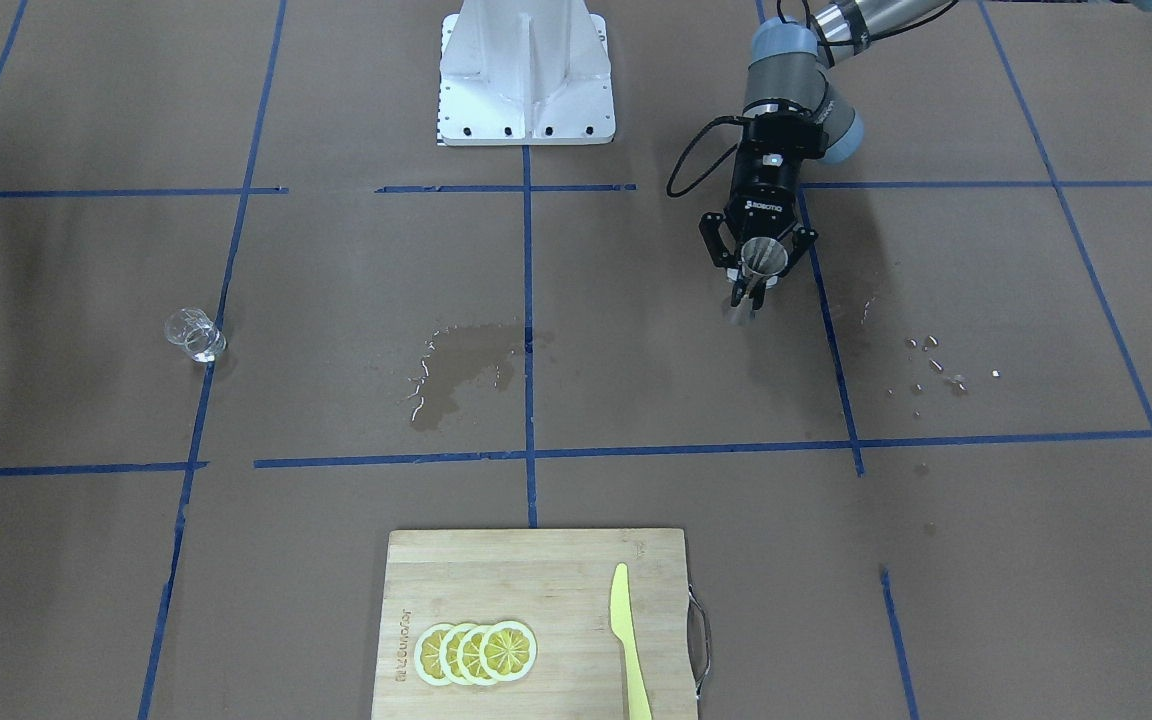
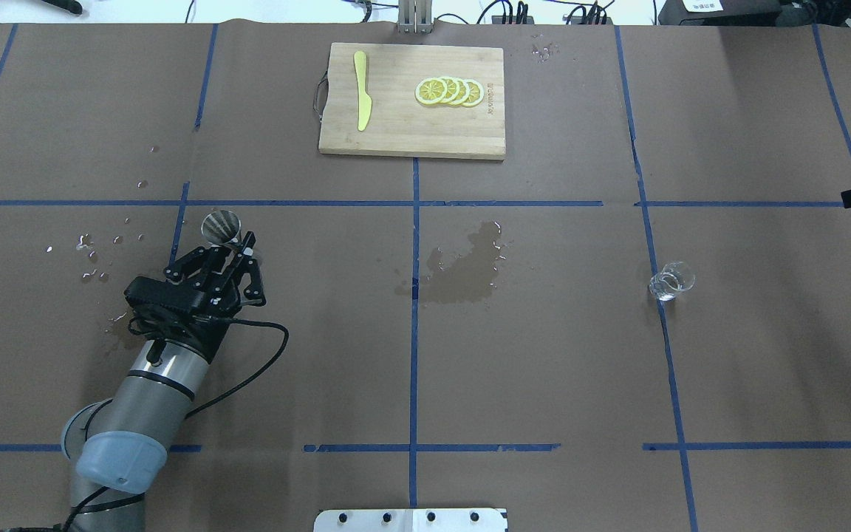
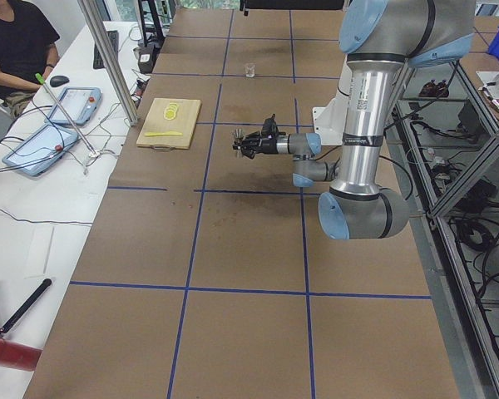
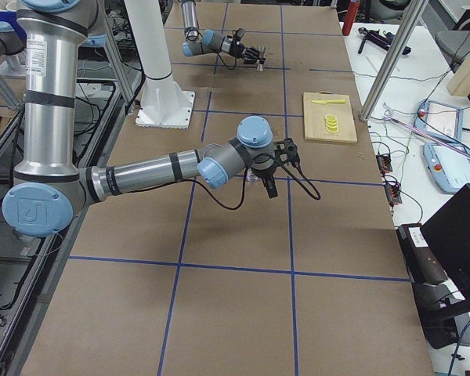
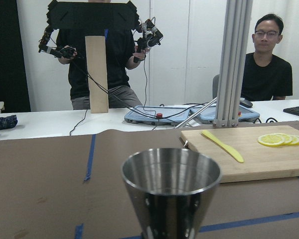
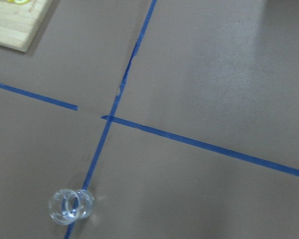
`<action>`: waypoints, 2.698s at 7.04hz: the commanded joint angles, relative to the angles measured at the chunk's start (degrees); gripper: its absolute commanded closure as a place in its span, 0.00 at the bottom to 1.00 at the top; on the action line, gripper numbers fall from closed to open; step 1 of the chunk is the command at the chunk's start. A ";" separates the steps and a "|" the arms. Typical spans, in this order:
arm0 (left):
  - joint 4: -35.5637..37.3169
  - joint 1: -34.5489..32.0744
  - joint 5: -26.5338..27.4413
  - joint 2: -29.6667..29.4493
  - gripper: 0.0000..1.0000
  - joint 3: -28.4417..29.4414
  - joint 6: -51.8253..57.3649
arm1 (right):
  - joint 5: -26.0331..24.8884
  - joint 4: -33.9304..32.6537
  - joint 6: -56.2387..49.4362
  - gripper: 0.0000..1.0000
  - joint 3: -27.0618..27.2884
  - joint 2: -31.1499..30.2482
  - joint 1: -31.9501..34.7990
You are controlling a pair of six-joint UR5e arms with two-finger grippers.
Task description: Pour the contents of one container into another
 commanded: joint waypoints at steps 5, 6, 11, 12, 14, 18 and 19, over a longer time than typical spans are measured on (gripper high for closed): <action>-0.01 0.35 -4.63 -9.28 1.00 5.28 1.32 | -32.82 16.09 25.42 0.00 8.93 -6.38 -27.23; 0.60 -1.13 -9.54 -10.95 1.00 6.06 1.41 | -41.16 16.10 30.05 0.00 10.86 -7.28 -33.02; -2.21 -5.11 -28.14 -20.44 1.00 13.87 7.04 | -74.13 16.10 42.72 0.00 11.50 -11.24 -51.40; -2.21 -5.10 -28.22 -20.63 1.00 13.98 7.04 | -87.16 15.92 45.02 0.00 10.01 -11.07 -59.45; -2.21 -5.10 -28.40 -20.63 1.00 14.07 7.04 | -97.72 16.45 45.74 0.00 4.49 -10.54 -64.53; -2.21 -5.10 -28.49 -20.63 1.00 14.24 7.04 | -107.33 16.53 50.48 0.01 -5.20 -3.62 -67.09; -2.21 -5.28 -28.40 -20.54 1.00 14.24 7.04 | -107.51 16.45 50.58 0.01 -6.69 -2.46 -67.00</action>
